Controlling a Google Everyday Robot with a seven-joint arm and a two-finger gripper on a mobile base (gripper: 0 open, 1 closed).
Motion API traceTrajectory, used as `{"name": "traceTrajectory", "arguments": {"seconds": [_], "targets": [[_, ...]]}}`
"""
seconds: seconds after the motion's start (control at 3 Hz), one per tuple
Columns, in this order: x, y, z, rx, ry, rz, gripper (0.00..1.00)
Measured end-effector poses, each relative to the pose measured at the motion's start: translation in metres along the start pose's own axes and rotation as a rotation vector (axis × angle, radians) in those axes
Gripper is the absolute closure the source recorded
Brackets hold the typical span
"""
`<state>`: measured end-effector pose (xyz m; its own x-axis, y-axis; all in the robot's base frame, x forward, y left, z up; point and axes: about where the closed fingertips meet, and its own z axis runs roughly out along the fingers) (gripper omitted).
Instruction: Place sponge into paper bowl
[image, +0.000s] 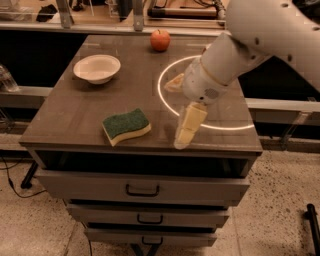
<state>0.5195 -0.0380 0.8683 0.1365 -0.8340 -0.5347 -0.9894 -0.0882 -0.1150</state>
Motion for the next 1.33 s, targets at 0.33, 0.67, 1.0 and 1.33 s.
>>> {"name": "traceTrajectory", "arguments": {"seconds": [0.33, 0.67, 1.0, 1.33], "targets": [[-0.022, -0.017, 0.026, 0.001, -0.072, -0.045, 0.0], [-0.04, -0.032, 0.059, -0.016, -0.137, -0.089, 0.0], [-0.043, -0.036, 0.075, -0.027, -0.165, -0.095, 0.0], [-0.051, -0.035, 0.083, -0.037, -0.19, -0.103, 0.18]]}}
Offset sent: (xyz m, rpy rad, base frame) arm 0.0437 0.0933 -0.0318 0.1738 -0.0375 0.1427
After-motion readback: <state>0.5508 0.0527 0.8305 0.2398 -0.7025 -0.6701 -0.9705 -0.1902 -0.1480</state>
